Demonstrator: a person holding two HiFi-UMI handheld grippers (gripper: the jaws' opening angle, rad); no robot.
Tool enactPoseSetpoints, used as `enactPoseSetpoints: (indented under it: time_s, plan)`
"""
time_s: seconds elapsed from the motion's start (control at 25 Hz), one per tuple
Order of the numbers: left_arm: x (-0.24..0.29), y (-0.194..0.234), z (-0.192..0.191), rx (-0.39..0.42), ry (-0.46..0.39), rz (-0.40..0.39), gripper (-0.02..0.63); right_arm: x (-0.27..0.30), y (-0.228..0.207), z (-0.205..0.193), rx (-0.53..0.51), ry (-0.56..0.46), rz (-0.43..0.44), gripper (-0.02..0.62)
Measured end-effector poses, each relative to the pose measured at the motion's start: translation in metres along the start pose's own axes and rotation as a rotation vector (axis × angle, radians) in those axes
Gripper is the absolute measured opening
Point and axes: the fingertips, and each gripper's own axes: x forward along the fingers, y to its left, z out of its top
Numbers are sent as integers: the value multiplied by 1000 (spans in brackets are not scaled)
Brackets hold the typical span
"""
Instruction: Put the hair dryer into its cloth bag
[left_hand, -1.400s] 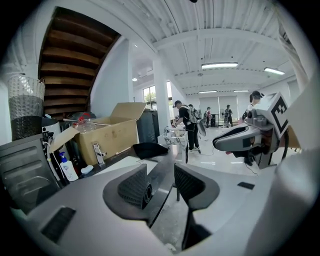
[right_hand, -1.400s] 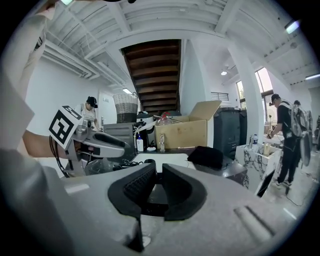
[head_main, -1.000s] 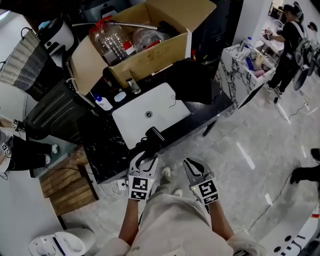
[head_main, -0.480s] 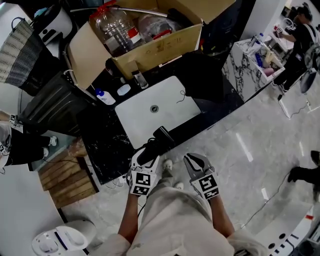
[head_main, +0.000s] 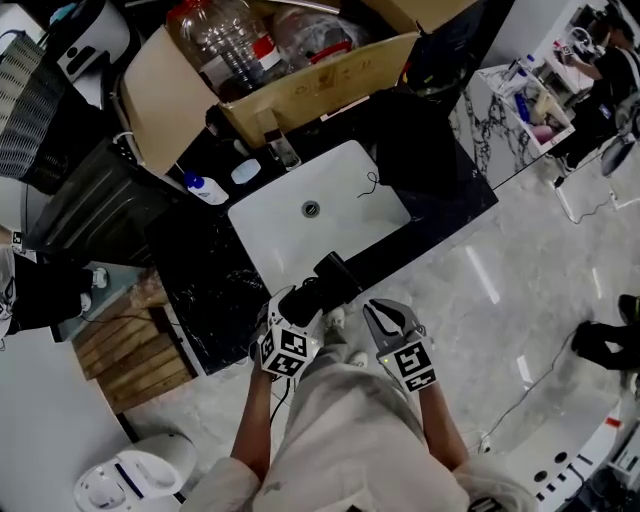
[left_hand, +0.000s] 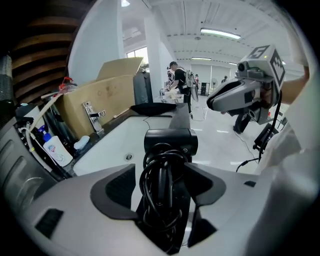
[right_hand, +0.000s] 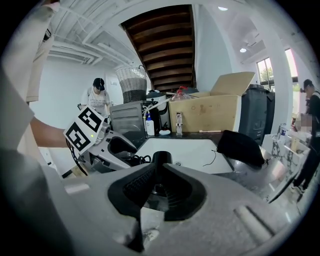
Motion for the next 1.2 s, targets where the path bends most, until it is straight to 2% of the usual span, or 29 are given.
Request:
enactPoseSetpoints:
  time_s: [0.48, 0.72, 0.88, 1.2]
  plan:
    - [36, -5, -21, 59, 140, -208, 290, 24, -12, 2, 36, 37, -44, 28]
    - [48, -5, -31, 77, 230, -232, 288, 35, -15, 0, 42, 59, -58, 28]
    - [52, -3, -27, 62, 227, -242, 223, 42, -13, 0, 43, 70, -57, 28]
    - [52, -2, -20, 55, 188, -273, 212, 50, -21, 6, 38, 82, -78, 28]
